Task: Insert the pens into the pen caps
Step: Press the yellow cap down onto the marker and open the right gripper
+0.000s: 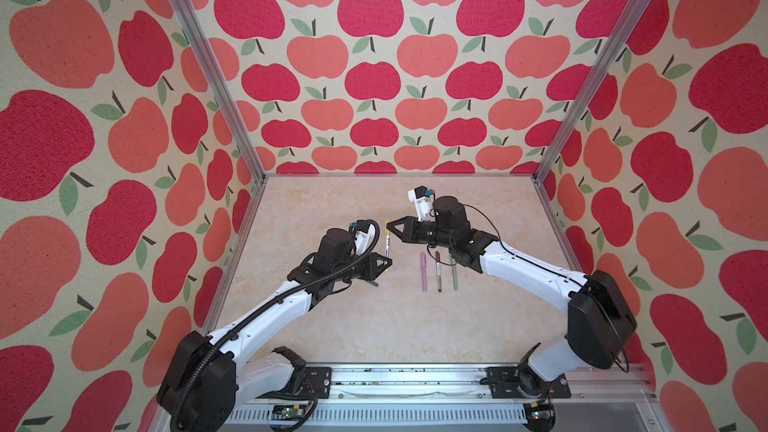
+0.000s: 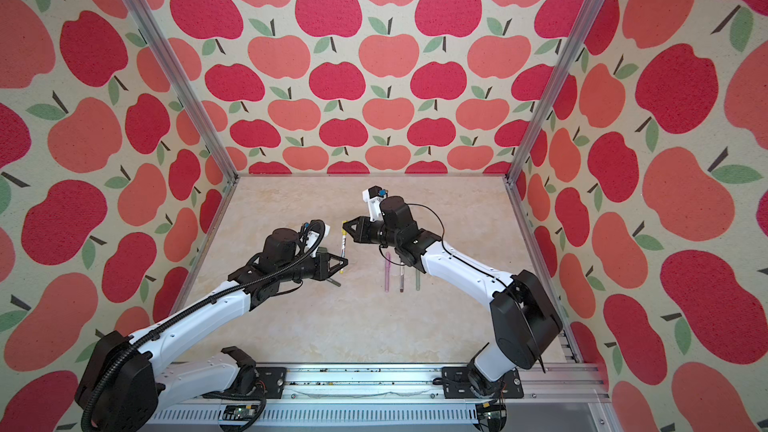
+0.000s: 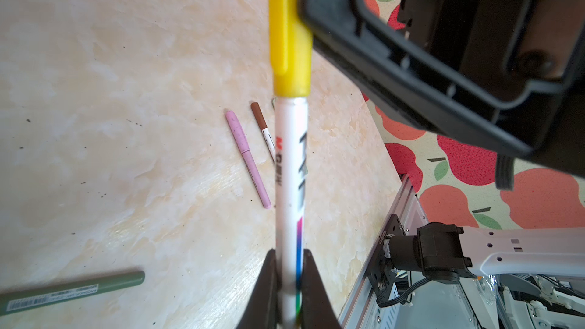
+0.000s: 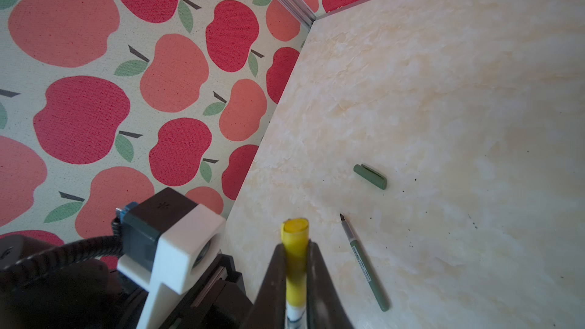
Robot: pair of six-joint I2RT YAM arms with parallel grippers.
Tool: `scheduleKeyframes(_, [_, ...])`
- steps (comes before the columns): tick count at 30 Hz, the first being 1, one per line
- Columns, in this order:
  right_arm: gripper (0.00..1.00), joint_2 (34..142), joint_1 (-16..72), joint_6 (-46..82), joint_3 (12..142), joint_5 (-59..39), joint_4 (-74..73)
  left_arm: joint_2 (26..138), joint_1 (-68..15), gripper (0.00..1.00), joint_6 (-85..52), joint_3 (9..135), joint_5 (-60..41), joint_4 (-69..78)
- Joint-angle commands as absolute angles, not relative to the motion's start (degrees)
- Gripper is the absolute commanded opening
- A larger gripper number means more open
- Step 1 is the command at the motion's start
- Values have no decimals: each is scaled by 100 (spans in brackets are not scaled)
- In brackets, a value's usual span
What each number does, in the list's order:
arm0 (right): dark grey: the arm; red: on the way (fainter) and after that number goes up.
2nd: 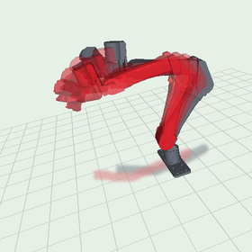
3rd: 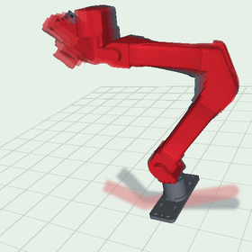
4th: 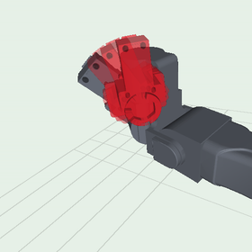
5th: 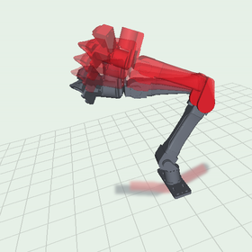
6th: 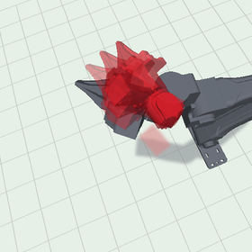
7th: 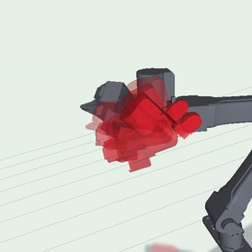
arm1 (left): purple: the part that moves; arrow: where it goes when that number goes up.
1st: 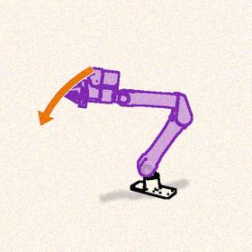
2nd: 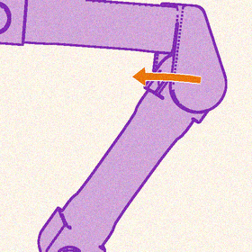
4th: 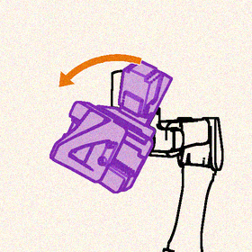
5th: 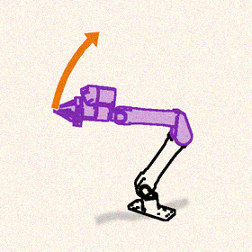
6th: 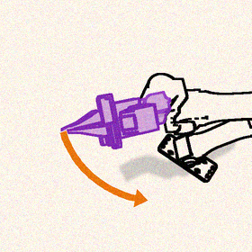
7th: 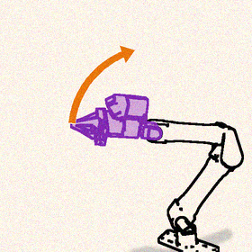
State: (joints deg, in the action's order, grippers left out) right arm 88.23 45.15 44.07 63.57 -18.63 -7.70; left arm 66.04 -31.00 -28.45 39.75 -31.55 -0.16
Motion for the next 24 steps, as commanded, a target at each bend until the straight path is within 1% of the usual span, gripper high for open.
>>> scheduleKeyframes(1, [27, 8460, 4542, 4033, 6204, -2386, -237, 6532, -2984, 0, -2428, 4216, -3384, 239])
scheduleKeyframes(5, [51, 8066, 4368, 3613, 6157, -2706, -207, 6452, -2977, 0, -2239, 4051, -3767, -10])
scheduleKeyframes(6, [55, 7965, 4320, 3517, 6144, -2780, -157, 6413, -2977, 0, -2199, 4014, -3884, -61])
scheduleKeyframes(9, [60, 7760, 4187, 3233, 6146, -3025, 39, 6290, -2979, 0, -2082, 3950, -4287, -169])
scheduleKeyframes(15, [62, 7629, 3991, 2812, 6307, -3185, 676, 6001, -3015, 0, -1781, 3950, -4782, -435])
scheduleKeyframes(24, [55, 7880, 3990, 2759, 6556, -3786, 721, 6142, -3228, 0, -1477, 4087, -4730, -808])
